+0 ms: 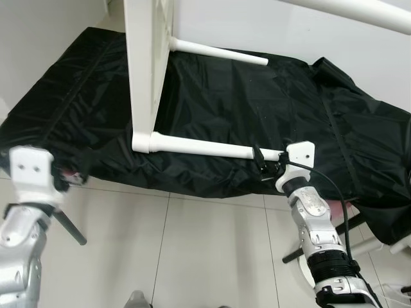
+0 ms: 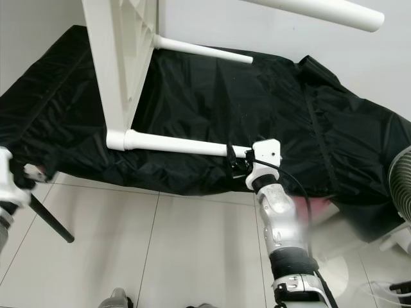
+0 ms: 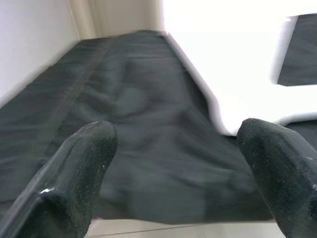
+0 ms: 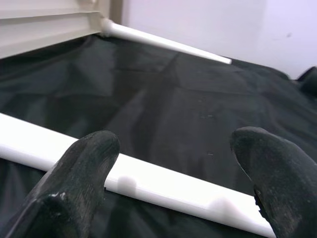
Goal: Building children table
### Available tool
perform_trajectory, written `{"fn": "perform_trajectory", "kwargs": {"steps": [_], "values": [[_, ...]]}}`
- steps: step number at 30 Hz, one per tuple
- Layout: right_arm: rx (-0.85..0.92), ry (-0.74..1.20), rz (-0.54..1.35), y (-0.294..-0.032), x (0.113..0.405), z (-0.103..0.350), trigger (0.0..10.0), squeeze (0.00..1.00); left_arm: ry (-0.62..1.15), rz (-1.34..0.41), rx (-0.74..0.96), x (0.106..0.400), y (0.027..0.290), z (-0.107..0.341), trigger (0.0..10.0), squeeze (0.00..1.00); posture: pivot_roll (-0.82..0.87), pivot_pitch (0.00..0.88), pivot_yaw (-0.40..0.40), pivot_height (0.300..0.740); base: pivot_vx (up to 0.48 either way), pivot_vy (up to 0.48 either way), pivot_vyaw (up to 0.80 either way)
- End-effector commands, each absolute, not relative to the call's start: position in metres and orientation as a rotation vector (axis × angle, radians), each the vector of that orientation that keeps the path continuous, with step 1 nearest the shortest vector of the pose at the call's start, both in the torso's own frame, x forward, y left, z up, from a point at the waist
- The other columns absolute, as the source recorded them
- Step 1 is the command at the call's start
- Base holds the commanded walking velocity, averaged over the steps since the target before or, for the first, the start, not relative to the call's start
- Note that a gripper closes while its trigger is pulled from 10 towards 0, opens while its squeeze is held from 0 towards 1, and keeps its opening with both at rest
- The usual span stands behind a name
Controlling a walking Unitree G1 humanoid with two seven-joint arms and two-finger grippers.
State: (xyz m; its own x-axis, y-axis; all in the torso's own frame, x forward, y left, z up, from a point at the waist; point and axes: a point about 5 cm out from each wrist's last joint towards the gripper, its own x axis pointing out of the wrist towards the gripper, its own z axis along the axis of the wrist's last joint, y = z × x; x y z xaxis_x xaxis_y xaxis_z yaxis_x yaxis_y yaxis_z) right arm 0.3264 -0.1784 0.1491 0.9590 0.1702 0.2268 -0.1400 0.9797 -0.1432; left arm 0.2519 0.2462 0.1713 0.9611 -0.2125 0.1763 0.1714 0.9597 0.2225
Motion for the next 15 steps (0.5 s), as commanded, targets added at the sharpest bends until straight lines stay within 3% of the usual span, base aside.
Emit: {"fn": "perform_trajectory", "kwargs": {"steps": [1, 15], "values": [[-0.138, -0.232, 0.129, -0.187, 0.322, 0.146, 10.0, 0.00, -0.206, -0.264, 0.194, 0.248, 0.235, 0.168, 10.0, 0.00, 0.09, 0.113, -0.100, 0.740, 0.000, 0.000, 0.00], [-0.163, -0.238, 0.147, -0.193, 0.310, 0.143, 10.0, 0.00, -0.170, -0.438, 0.136, 0.241, 0.189, 0.159, 10.0, 0.00, 0.06, 0.114, -0.049, 0.740, 0.000, 0.000, 0.00]]}}
